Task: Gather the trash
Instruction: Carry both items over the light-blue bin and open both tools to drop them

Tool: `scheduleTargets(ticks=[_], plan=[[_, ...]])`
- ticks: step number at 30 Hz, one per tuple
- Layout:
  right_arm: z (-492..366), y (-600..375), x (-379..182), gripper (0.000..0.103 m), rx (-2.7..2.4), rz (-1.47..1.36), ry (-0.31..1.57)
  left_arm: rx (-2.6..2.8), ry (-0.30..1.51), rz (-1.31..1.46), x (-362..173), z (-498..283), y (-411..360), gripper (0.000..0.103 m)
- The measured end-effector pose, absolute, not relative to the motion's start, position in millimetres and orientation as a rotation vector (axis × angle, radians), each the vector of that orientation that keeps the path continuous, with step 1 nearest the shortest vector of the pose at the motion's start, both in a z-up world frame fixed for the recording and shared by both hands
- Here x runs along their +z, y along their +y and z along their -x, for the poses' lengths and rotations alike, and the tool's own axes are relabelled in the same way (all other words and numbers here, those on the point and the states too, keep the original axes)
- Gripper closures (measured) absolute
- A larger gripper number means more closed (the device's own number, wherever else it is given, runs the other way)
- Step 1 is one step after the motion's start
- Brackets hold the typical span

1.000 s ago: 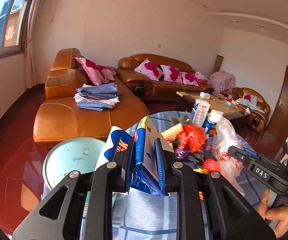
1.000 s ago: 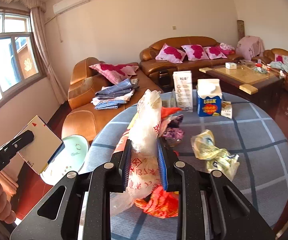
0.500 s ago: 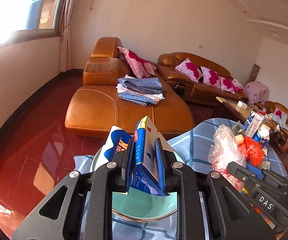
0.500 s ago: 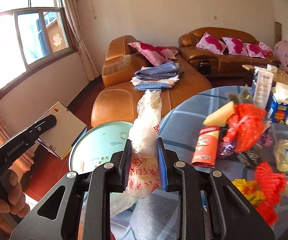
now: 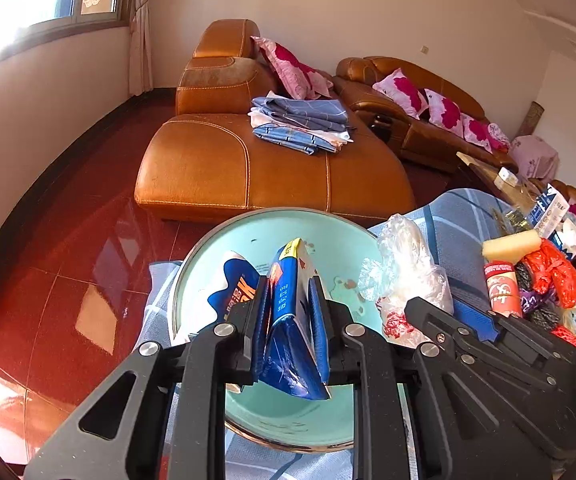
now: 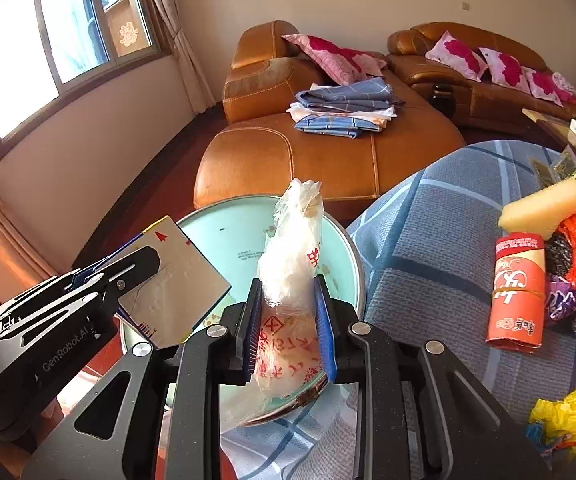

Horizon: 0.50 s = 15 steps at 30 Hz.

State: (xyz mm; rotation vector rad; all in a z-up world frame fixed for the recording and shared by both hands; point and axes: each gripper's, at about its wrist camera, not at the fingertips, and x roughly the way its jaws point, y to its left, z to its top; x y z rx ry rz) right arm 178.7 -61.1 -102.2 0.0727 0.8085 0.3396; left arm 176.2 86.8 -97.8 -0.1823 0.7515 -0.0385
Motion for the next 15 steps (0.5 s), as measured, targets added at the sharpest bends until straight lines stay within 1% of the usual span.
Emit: scheduleTargets(ticks=[2,4,5,6,10,11,12,13,14,15], plan=[[-185.8,-60.8,-107.5,0.075,0.349,-0.087,0.827,-0.033,0.751,0.17,-98.7,-177.1,85.6,0.084],[-189.4,-60.8,-109.6,0.071,0.367,-0.097,0.833,-0.029,0.75,0.163,-98.7,-175.9,83.5,0.084],[-192.8,-61.4,-109.9,0.064,0.37,-0.101,0.838,-0.031,0.751,0.166,-98.6,-176.0,83.4,0.083],[-192.8,-63.4,-109.2,0.06,0.364,-0.107,0.837,-0.032,0.75,0.169,-98.3,-175.5,83.5,0.083],[-185.3,-74.4,-100.7,0.058,0.348,-0.121,0.811,-0.028,0.754,0.171,-96.7,-177.7,82.2,0.081],[-183.8,-77.6,-98.6,0.056,0.34,-0.126,0.802,-0.024,0.757,0.168,-97.1,-177.9,81.2,0.078],[-181.0,-82.1,-96.1,0.056,0.331,-0.131,0.794,-0.01,0.757,0.157,-97.3,-177.3,79.8,0.067],[-179.4,-85.5,-94.4,0.056,0.324,-0.134,0.79,0.001,0.752,0.144,-97.1,-176.6,79.5,0.061],[-177.3,-89.1,-92.5,0.056,0.314,-0.134,0.786,0.014,0.745,0.132,-96.3,-175.0,78.2,0.049],[-175.0,-91.6,-90.9,0.055,0.299,-0.128,0.785,0.028,0.735,0.119,-94.4,-173.0,77.1,0.043]])
